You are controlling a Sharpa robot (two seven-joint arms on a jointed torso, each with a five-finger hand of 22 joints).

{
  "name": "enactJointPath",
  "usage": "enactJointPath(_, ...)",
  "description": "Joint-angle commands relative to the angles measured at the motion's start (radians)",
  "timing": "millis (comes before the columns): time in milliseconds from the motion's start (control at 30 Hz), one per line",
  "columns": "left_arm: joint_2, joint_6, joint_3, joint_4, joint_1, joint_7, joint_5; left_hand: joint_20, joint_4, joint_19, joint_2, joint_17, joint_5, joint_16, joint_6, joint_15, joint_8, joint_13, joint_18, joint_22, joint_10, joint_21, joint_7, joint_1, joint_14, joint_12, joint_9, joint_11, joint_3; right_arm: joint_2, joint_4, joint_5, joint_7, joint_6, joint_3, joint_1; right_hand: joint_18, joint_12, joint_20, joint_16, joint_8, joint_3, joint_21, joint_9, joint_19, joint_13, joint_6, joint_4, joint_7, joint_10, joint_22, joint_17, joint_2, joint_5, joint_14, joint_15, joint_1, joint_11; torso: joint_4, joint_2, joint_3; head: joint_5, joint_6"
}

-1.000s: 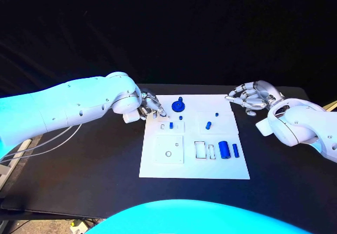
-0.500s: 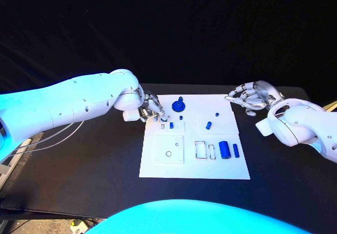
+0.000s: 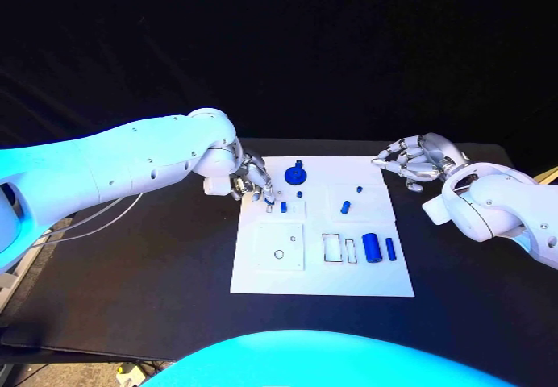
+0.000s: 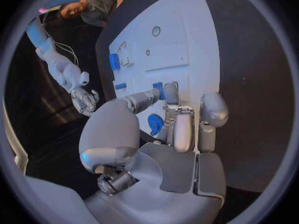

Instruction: Assemble the parts on the task board

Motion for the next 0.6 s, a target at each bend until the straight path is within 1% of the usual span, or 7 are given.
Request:
enactJointPath(33,0.01,0.016,-0.002,-0.01,0.005,-0.001,-0.015,-0.006,-0.037,0.04,0.047,0.167,0.073,0.024,0.155,-0.006,0.027,0.018,-0.019,0.025,0.049,0.026,-0.04,-0.013,0.077,0.017,0.027,-0.01,0.103,0.002,0.0,-0.002,0.002,0.001,0.0,0.0,0.017,0.002,-0.009,-0.012,-0.01,-0.05,-0.024,0.014,0.009,-0.005,0.006,0.002,-0.001,-0.01,-0.006,0.029,0.029,-0.008,0.047,-0.009,-0.02,-0.006,0.001,-0.001,0.0003,0.001,0.0)
enactJointPath(167,0.021,0.026,-0.007,-0.024,0.007,-0.002,-0.031,-0.008,-0.036,0.048,0.052,0.178,0.076,0.032,0.168,-0.009,0.031,0.035,-0.023,0.04,0.064,0.039,-0.045,-0.026,0.08,0.027,0.033,-0.014,0.104,0.002,0.0,-0.002,0.002,0.001,0.0,0.0,0.017,0.001,-0.009,-0.012,-0.011,-0.052,-0.026,0.015,0.009,-0.007,0.006,0.002,-0.001,-0.01,-0.007,0.029,0.03,-0.008,0.047,-0.009,-0.019,-0.007,0.0013,-0.001,0.0008,0.003,0.0)
enactJointPath(267,0.028,0.031,-0.017,-0.031,0.008,-0.002,-0.035,-0.009,-0.036,0.052,0.057,0.181,0.076,0.035,0.172,-0.01,0.032,0.04,-0.024,0.046,0.068,0.044,-0.047,-0.03,0.081,0.029,0.036,-0.015,0.107,0.003,0.0,-0.002,0.002,0.0,0.0,0.0,0.017,0.001,-0.009,-0.012,-0.011,-0.052,-0.026,0.015,0.009,-0.007,0.006,0.002,-0.001,-0.01,-0.007,0.029,0.03,-0.008,0.047,-0.009,-0.019,-0.007,0.0005,-0.001,0.0001,0.003,0.0)
enactJointPath(300,0.032,0.033,-0.023,-0.036,0.008,-0.003,-0.035,-0.009,-0.036,0.054,0.058,0.186,0.076,0.038,0.175,-0.01,0.034,0.046,-0.025,0.05,0.073,0.047,-0.048,-0.035,0.083,0.033,0.039,-0.016,0.107,0.003,0.0,-0.002,0.002,0.0,0.0,0.0,0.017,0.001,-0.009,-0.012,-0.011,-0.052,-0.026,0.015,0.009,-0.007,0.006,0.002,-0.001,-0.01,-0.007,0.029,0.03,-0.008,0.047,-0.009,-0.019,-0.007,0.0005,-0.001,0.0001,0.003,0.0)
enactJointPath(433,0.049,0.037,-0.038,-0.053,0.009,-0.003,-0.03,-0.01,-0.035,0.056,0.062,0.188,0.076,0.039,0.178,-0.011,0.036,0.049,-0.025,0.053,0.076,0.05,-0.05,-0.04,0.083,0.035,0.042,-0.017,0.109,0.004,0.0,-0.002,0.003,0.0,0.0,0.0,0.017,0.001,-0.009,-0.012,-0.011,-0.052,-0.026,0.015,0.009,-0.007,0.006,0.002,-0.001,-0.01,-0.007,0.029,0.03,-0.008,0.047,-0.009,-0.019,-0.007,-0.001,0.0,-0.0005,0.004,0.0)
enactJointPath(500,0.053,0.037,-0.041,-0.058,0.009,-0.004,-0.026,-0.011,-0.033,0.058,0.065,0.19,0.075,0.041,0.181,-0.012,0.037,0.055,-0.026,0.057,0.08,0.053,-0.051,-0.046,0.084,0.038,0.045,-0.018,0.11,0.004,0.0,-0.002,0.003,0.0,0.0,0.0,0.017,0.001,-0.009,-0.012,-0.011,-0.052,-0.026,0.015,0.009,-0.007,0.006,0.002,-0.001,-0.01,-0.007,0.029,0.03,-0.008,0.047,-0.009,-0.019,-0.007,-0.0018,0.0,0.0,0.004,0.0)
enactJointPath(600,0.057,0.035,-0.045,-0.064,0.009,-0.004,-0.02,-0.012,-0.031,0.059,0.069,0.194,0.072,0.044,0.185,-0.013,0.039,0.06,-0.027,0.061,0.084,0.056,-0.053,-0.054,0.085,0.041,0.049,-0.02,0.11,0.004,0.0,-0.002,0.003,-0.001,0.0,0.0,0.017,0.001,-0.009,-0.012,-0.011,-0.052,-0.026,0.015,0.009,-0.007,0.006,0.002,-0.001,-0.01,-0.007,0.029,0.03,-0.008,0.047,-0.009,-0.019,-0.007,-0.0007,0.0,0.0004,0.003,0.0)
